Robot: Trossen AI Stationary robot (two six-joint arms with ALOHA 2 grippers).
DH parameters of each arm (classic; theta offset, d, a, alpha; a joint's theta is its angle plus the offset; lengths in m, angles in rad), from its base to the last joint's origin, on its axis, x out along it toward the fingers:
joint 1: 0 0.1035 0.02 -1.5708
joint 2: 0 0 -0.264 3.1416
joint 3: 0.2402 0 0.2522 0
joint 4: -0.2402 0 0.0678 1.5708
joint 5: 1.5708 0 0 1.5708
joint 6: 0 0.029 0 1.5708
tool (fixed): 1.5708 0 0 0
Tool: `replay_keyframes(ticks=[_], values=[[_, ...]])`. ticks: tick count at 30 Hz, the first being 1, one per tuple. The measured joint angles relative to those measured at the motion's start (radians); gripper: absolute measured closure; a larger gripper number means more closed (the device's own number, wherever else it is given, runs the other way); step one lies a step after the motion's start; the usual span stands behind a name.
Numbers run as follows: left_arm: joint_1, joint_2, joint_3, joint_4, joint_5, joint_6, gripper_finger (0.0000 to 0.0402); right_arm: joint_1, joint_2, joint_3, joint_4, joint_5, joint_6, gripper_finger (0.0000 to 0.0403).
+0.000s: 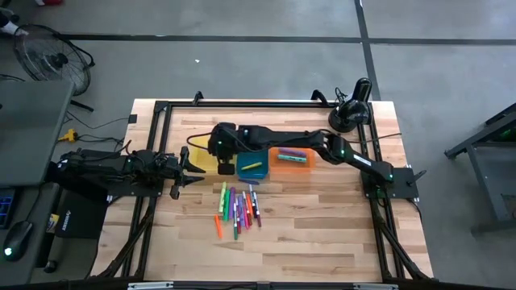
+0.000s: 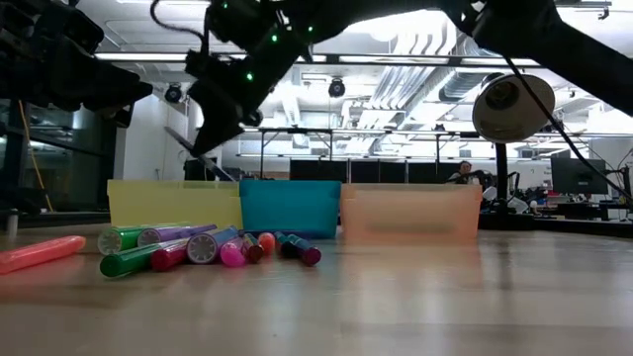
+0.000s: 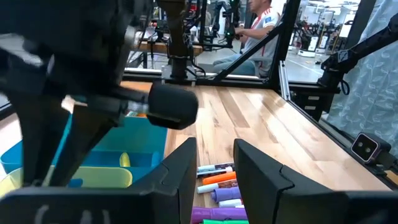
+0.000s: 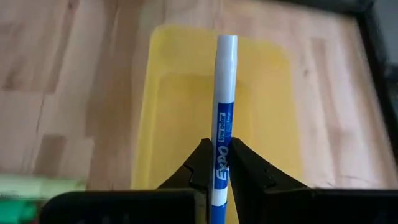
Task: Pick & Place Markers
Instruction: Put the blue dry erase marker into the yellow bin, then adjust the blue bin
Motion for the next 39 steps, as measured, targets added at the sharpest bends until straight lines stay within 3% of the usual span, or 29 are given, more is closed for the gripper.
replay_keyframes(ticks=[7,17,26,33,39], values=[[0.000,0.000,0.000,0.000,0.000,0.000,0.0298,-0.007,0.015,0.000,0.003,-0.063,0.025,0.0368],[0.000,0.000,0.000,0.000,0.000,0.000,0.0298,-0.006,0.015,0.000,0.004,-0.050,0.033,0.0305],[0.000,0.000,0.000,0.000,0.000,0.000,0.0298,0.036,0.005,0.000,-0.050,0.178,0.097,0.0255],[0.000,0.000,0.000,0.000,-0.001,0.000,0.0298,0.072,-0.030,0.000,-0.188,0.305,0.292,0.0249],[0.000,0.000,0.000,0.000,-0.001,0.000,0.0298,0.114,-0.071,0.002,-0.346,0.371,0.326,0.0249]])
